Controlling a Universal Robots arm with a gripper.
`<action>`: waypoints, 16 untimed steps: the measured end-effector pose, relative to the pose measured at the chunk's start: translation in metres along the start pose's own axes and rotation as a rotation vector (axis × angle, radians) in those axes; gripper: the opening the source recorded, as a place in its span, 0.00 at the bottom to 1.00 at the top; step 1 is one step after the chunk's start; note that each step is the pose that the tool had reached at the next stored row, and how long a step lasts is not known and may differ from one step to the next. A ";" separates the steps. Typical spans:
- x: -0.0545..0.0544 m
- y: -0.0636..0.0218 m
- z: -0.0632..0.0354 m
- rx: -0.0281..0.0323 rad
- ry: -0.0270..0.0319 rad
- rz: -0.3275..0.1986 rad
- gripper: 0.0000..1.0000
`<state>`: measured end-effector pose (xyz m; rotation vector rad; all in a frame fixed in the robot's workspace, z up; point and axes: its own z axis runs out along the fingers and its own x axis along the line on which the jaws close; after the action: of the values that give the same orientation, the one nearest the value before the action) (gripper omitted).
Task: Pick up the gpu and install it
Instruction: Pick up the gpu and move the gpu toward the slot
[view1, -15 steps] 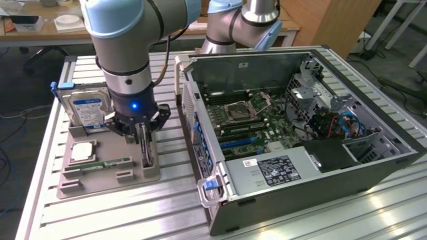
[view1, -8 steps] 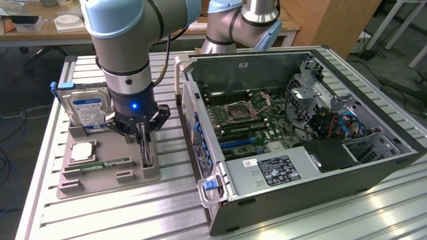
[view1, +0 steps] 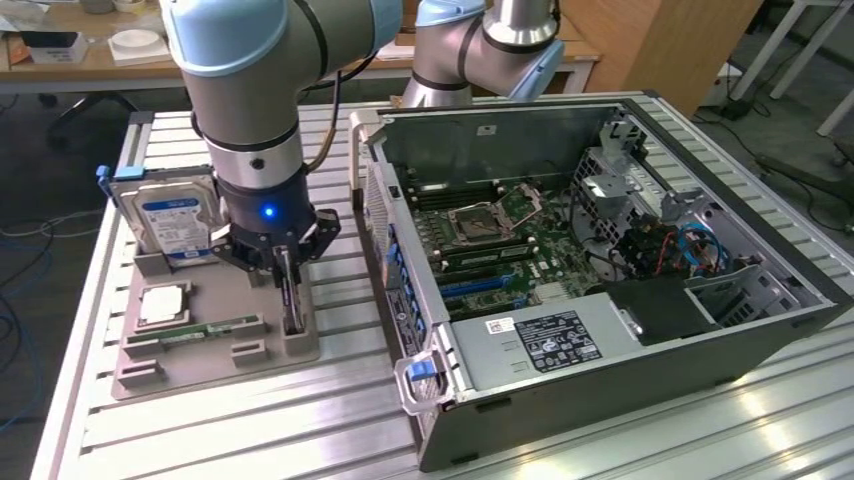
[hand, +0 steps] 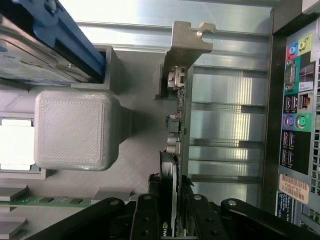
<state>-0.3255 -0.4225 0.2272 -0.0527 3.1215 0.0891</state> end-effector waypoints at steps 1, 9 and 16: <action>0.000 0.0000 0.0000 0.0000 0.0000 0.000 0.27; 0.000 0.0000 0.0000 0.0000 0.0000 0.000 0.27; 0.000 0.0000 0.0000 0.0000 0.0000 0.000 0.27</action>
<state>-0.3255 -0.4225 0.2272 -0.0527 3.1214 0.0890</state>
